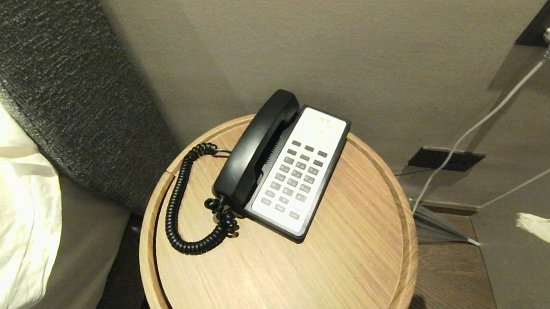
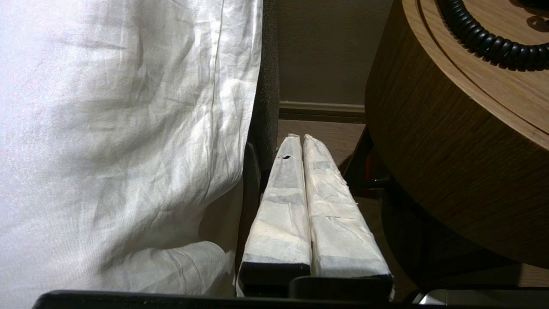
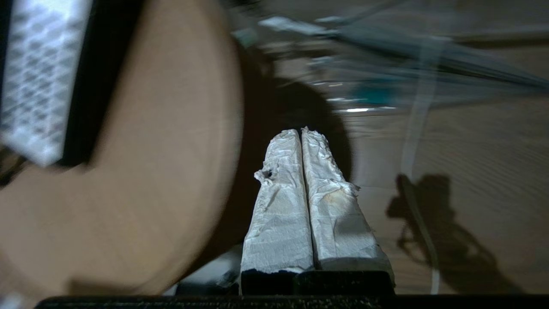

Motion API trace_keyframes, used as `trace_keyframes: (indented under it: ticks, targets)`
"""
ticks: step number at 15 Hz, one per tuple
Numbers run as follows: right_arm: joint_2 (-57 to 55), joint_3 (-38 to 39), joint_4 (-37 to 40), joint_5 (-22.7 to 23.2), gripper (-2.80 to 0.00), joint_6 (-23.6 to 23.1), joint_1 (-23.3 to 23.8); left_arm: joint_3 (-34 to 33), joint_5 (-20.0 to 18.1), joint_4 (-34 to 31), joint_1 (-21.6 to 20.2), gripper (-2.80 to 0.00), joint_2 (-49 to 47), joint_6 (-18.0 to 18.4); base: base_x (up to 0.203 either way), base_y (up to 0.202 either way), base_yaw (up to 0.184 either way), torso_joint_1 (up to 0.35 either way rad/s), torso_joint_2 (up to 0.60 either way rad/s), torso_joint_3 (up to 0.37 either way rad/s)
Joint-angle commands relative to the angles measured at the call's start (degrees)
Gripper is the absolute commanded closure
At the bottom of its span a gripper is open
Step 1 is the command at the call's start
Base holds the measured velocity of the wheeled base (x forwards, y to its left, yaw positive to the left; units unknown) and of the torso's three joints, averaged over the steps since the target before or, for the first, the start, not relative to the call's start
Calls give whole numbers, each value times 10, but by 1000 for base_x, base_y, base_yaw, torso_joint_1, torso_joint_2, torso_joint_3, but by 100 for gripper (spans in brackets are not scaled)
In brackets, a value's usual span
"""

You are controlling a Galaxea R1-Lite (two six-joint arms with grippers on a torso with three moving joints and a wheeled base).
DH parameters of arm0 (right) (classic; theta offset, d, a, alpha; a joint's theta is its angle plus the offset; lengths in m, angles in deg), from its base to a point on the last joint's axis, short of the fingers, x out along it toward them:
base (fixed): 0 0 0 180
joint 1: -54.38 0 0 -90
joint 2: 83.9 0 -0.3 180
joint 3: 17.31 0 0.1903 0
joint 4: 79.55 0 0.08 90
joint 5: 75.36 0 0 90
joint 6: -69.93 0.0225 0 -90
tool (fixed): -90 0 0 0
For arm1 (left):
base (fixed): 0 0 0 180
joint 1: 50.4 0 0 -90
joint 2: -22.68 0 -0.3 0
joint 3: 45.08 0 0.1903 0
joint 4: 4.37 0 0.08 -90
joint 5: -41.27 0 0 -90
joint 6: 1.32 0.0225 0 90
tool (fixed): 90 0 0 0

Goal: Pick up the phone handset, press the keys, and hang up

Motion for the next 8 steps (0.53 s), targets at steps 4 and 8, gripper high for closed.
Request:
trace_keyframes:
  ticks: [4, 8]
  targets:
    - [306, 85, 100, 194, 0, -30, 305, -20, 0, 0, 0, 0, -1, 0, 0, 0, 0, 0, 0, 0]
    - [413, 176, 136, 274, 0, -102, 373, -20, 0, 0, 0, 0, -1, 0, 0, 0, 0, 0, 0, 0]
